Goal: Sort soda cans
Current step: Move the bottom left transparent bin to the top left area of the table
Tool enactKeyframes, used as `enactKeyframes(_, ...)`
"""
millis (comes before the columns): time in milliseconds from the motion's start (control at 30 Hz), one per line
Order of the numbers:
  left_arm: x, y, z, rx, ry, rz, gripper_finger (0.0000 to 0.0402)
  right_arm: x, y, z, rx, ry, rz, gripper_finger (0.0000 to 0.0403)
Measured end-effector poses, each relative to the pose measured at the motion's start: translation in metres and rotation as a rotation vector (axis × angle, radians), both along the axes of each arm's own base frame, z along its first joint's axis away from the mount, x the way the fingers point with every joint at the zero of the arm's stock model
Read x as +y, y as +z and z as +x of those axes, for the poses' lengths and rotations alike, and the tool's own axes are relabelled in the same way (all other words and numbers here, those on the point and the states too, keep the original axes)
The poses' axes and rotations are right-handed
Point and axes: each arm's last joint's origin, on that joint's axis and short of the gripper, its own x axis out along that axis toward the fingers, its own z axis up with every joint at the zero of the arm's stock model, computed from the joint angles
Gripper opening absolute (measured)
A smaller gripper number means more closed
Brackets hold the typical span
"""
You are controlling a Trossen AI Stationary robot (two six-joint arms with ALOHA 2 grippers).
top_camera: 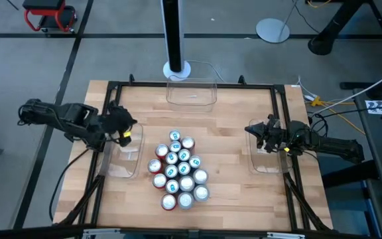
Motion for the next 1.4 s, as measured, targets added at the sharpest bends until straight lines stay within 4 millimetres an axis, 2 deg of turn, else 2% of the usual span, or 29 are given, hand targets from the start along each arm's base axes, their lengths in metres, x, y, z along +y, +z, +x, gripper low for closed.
enactKeyframes(200, 0.002, -0.007, -0.002, 0.088, 0.048, -0.007, 0.0016, 0.0, 0.001, 0.0, -0.009, 0.0, -0.002, 0.0014)
enactKeyframes(367, 0.009, -0.011, 0.0, 0.139, 0.114, -0.047, 0.0083, 0.0, 0.003, 0.0, -0.032, -0.008, -0.006, 0.0014)
enactKeyframes(533, 0.02, -0.019, 0.012, 0.24, 0.134, -0.13, 0.0155, 0.0, 0.004, 0.0, -0.038, -0.008, -0.007, 0.0014)
enactKeyframes(700, 0.039, -0.034, 0.03, 0.41, 0.12, -0.152, 0.019, 0.0, 0.002, 0.0, -0.019, -0.006, -0.004, 0.0014)
enactKeyframes(967, 0.064, -0.061, 0.054, 0.655, -0.014, -0.219, 0.0189, 0.0, 0.001, 0.0, -0.008, 0.001, -0.004, 0.0014)
enactKeyframes(1267, 0.079, -0.081, 0.068, 0.819, -0.147, -0.203, 0.0186, 0.0, 0.0, 0.0, -0.003, 0.0, -0.007, 0.0014)
enactKeyframes(1400, 0.083, -0.089, 0.072, 0.865, -0.174, -0.211, 0.0163, 0.0, 0.0, 0.0, -0.001, 0.001, -0.007, 0.0014)
